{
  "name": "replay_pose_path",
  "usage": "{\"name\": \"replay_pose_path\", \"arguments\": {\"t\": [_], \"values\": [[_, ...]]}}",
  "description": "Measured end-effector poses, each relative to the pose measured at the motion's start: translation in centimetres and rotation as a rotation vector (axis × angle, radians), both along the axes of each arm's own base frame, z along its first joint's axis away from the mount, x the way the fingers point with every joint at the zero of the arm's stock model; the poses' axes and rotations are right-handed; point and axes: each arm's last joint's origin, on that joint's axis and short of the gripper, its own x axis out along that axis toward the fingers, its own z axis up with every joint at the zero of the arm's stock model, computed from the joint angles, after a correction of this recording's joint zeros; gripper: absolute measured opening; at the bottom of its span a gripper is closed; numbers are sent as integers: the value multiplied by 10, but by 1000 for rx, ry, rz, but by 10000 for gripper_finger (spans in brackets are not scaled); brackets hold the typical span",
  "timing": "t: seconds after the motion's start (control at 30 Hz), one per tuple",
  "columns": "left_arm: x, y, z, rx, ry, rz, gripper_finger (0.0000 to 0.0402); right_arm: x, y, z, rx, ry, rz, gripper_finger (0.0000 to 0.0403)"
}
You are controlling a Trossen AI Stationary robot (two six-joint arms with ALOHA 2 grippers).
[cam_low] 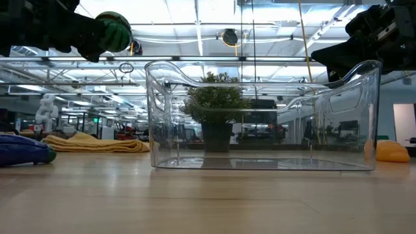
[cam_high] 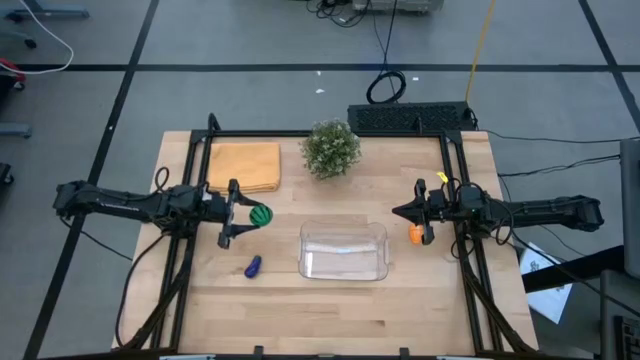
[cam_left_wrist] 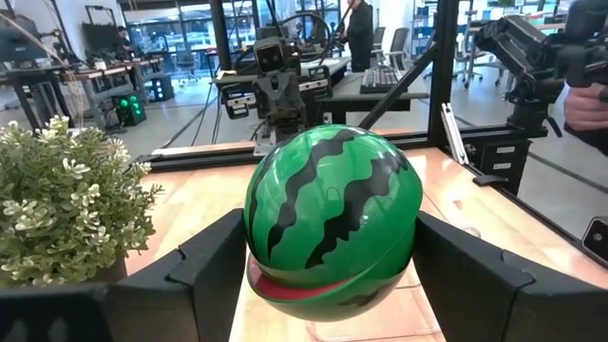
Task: Pick and placing Produce into tupperware
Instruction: Put the watermelon into the transparent bin
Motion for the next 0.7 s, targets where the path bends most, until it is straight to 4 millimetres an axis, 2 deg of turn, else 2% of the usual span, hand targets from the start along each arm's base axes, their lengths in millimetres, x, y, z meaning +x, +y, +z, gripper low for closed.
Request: {"name": "replay_pose_path", "arguments": {"t": [0.3,0.7], "values": [[8,0,8,-63,-2,23,264,0,0,1,-1,-15,-1,0],[33,-1,36,-36,51,-47,264,0,0,2,-2,-19,-1,0]]}}
